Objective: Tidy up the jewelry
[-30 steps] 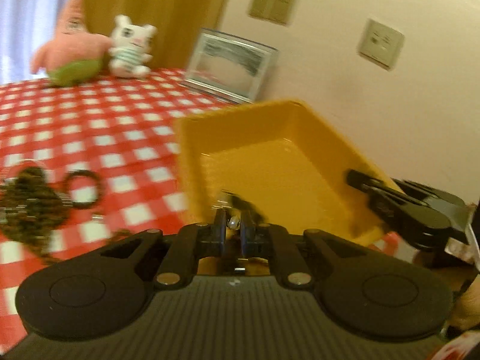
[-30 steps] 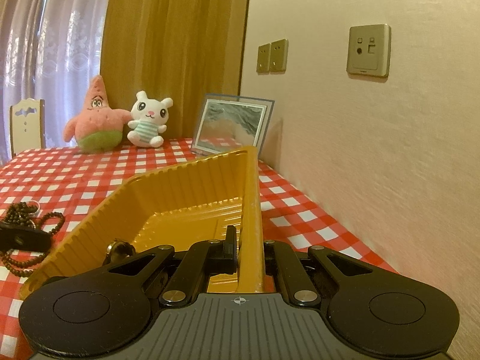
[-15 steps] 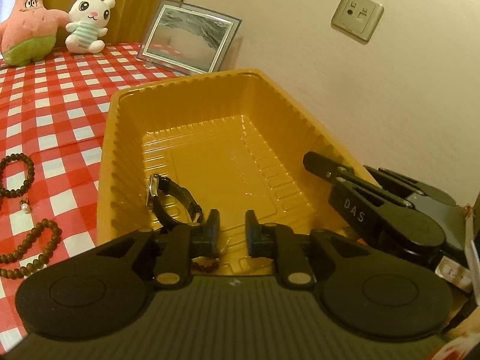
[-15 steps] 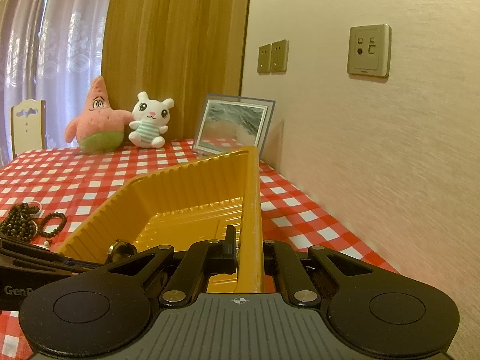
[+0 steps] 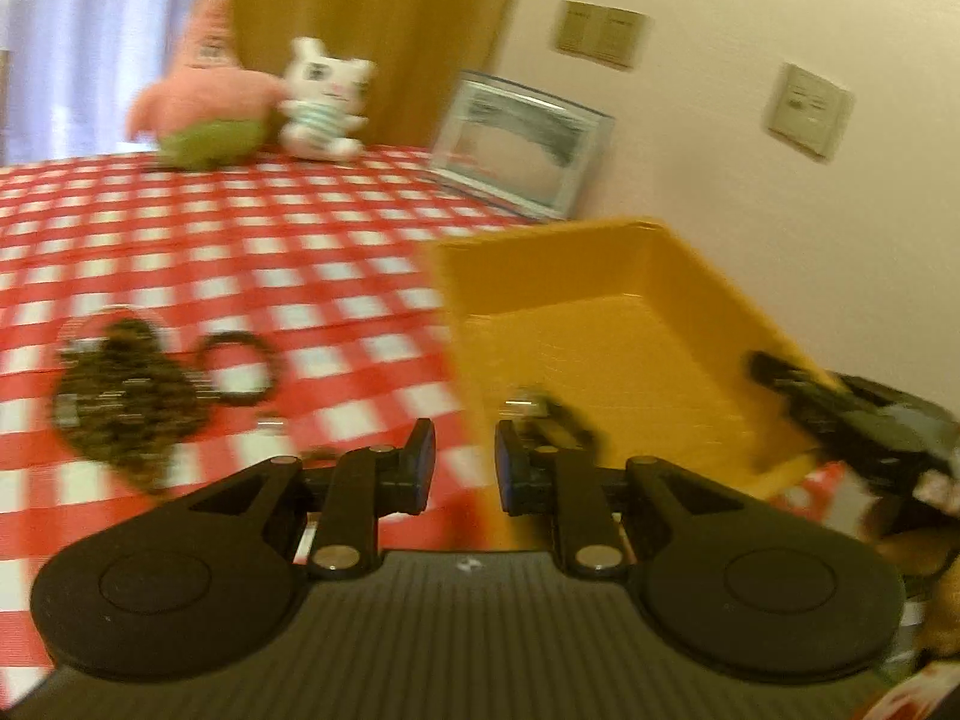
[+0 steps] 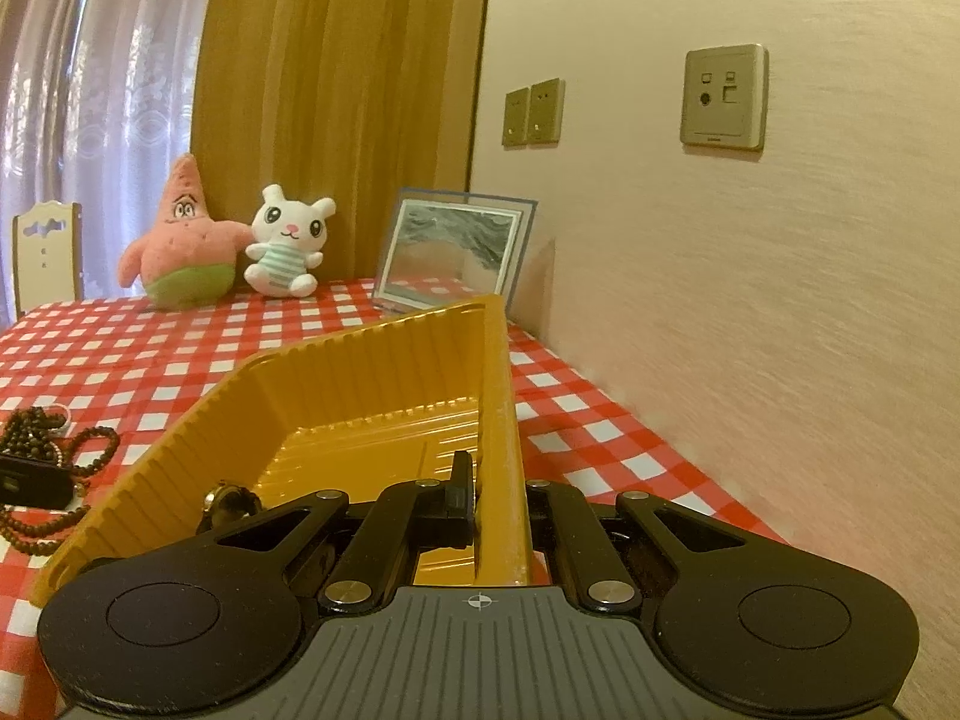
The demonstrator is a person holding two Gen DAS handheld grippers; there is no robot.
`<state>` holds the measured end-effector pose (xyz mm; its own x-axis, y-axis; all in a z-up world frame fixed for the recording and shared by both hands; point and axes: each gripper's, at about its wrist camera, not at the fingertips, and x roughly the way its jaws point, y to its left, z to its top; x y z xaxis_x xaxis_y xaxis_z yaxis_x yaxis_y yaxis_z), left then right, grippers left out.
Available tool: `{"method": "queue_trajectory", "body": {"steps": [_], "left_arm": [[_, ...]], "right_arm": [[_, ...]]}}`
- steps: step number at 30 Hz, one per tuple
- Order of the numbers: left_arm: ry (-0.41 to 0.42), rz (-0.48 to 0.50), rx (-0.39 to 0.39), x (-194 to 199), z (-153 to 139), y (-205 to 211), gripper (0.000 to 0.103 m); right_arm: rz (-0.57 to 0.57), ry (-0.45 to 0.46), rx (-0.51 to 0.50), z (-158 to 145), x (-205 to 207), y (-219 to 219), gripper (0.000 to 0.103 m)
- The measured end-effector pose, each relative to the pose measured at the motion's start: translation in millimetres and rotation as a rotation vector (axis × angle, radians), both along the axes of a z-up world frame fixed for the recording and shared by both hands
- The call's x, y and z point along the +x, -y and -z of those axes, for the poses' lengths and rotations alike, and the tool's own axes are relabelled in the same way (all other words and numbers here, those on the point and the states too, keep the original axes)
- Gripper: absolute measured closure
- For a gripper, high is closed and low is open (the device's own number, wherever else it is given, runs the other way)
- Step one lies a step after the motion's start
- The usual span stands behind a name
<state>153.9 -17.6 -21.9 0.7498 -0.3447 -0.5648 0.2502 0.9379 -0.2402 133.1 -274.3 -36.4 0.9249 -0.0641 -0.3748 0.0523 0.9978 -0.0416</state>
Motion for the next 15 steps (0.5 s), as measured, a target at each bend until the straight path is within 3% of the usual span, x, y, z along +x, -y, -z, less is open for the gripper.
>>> {"method": "queue_trajectory", "body": {"steps": [6, 15], "left_arm": [[-0.01, -0.109, 0.105, 8.4, 13.0, -30.9, 0.085], [-0.032, -0.112, 0.175, 24.9, 32.2, -30.7, 0.085]], "right_arm": [[0.029, 0.013, -0.007, 1.7, 2.6, 2.5, 0.098], [0.065, 0.048, -0.041, 4.7, 6.7, -3.8, 0.098]]}}
